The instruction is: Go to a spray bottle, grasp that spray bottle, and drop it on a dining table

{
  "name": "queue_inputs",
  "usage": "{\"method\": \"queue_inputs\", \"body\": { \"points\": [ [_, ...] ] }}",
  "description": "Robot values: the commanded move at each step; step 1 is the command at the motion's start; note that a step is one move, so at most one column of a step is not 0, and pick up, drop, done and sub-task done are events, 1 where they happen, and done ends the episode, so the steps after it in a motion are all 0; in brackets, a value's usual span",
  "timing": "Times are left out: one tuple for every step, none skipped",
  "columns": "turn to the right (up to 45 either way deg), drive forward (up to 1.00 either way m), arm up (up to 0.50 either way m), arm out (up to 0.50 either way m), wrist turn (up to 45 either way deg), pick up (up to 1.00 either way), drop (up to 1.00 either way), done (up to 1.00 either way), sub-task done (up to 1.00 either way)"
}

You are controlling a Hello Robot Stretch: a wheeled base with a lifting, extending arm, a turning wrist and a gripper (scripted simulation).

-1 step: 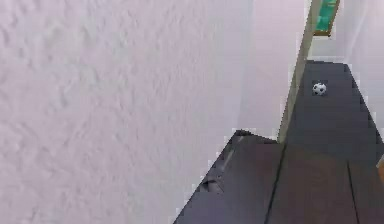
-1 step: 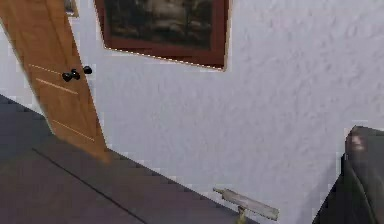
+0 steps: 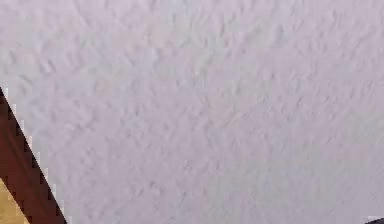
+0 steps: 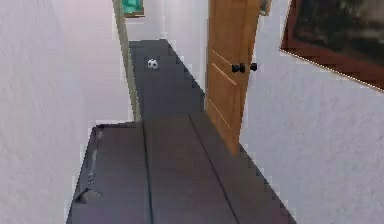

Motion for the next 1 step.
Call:
{"method": "queue_inputs", "body": {
  "points": [
    [-45.0, 0.00, 0.00, 0.00, 0.0, 0.00, 0.00, 0.00, 0.00]
  ]
}}
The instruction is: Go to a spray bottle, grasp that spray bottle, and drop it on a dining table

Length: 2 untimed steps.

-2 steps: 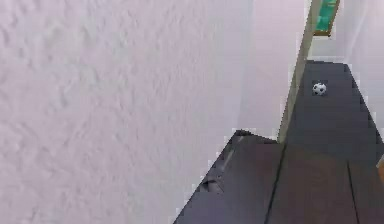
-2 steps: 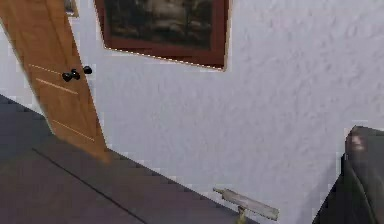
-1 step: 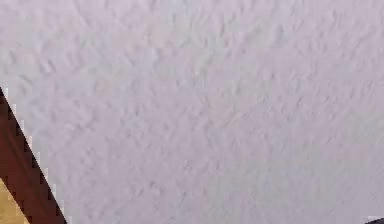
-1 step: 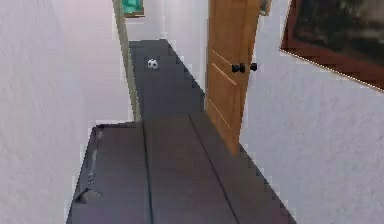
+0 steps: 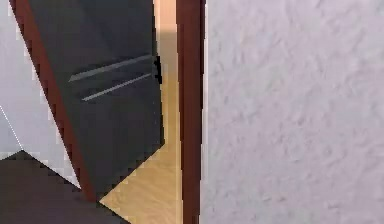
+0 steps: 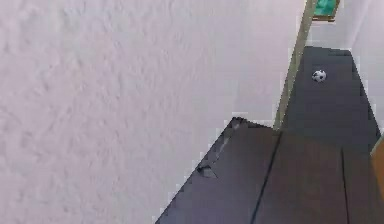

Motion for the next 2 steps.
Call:
{"method": "queue_inputs", "body": {
  "points": [
    [-45.0, 0.00, 0.00, 0.00, 0.0, 0.00, 0.00, 0.00, 0.00],
    [-12.0, 0.00, 0.00, 0.00, 0.0, 0.00, 0.00, 0.00, 0.00]
  ]
}}
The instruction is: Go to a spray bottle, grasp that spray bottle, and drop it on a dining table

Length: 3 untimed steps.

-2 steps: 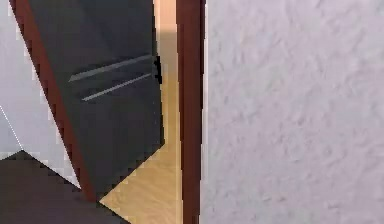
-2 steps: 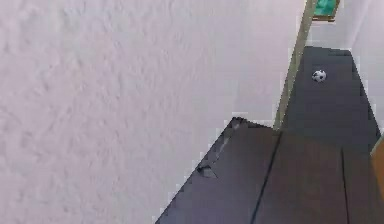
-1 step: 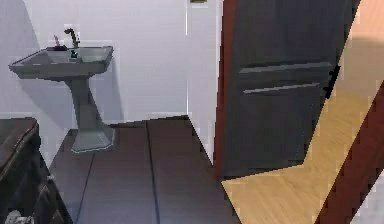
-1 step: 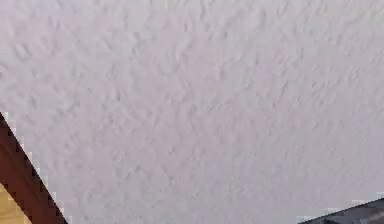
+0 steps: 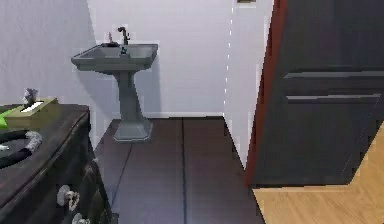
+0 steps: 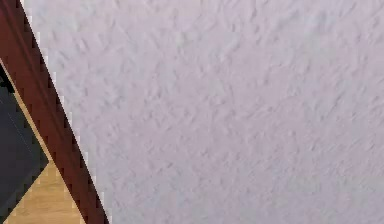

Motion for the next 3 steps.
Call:
{"method": "queue_inputs", "body": {
  "points": [
    [-3.0, 0.00, 0.00, 0.00, 0.0, 0.00, 0.00, 0.00, 0.00],
    [0.0, 0.30, 0.00, 0.00, 0.0, 0.00, 0.00, 0.00, 0.00],
    [-45.0, 0.00, 0.00, 0.00, 0.0, 0.00, 0.00, 0.00, 0.00]
  ]
}}
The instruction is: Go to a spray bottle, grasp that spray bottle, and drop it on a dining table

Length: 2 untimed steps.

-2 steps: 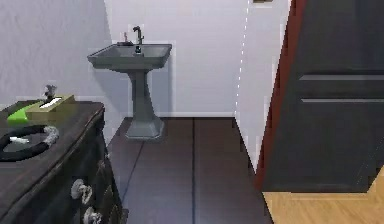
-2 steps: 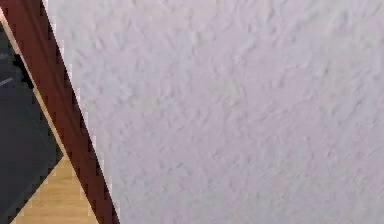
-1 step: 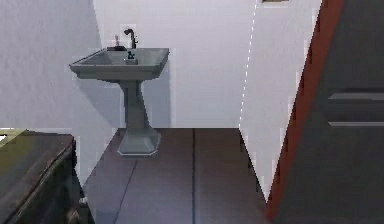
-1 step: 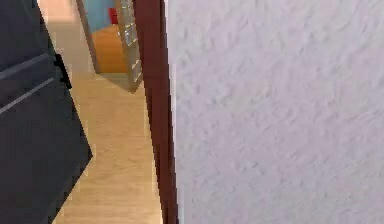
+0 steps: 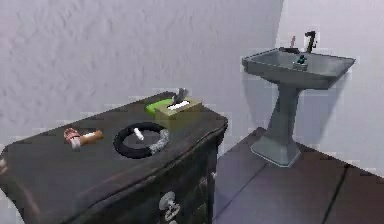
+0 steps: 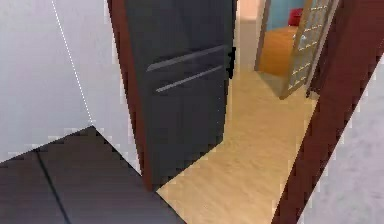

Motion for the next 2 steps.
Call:
{"method": "queue_inputs", "body": {
  "points": [
    [-45.0, 0.00, 0.00, 0.00, 0.0, 0.00, 0.00, 0.00, 0.00],
    [-45.0, 0.00, 0.00, 0.00, 0.0, 0.00, 0.00, 0.00, 0.00]
  ]
}}
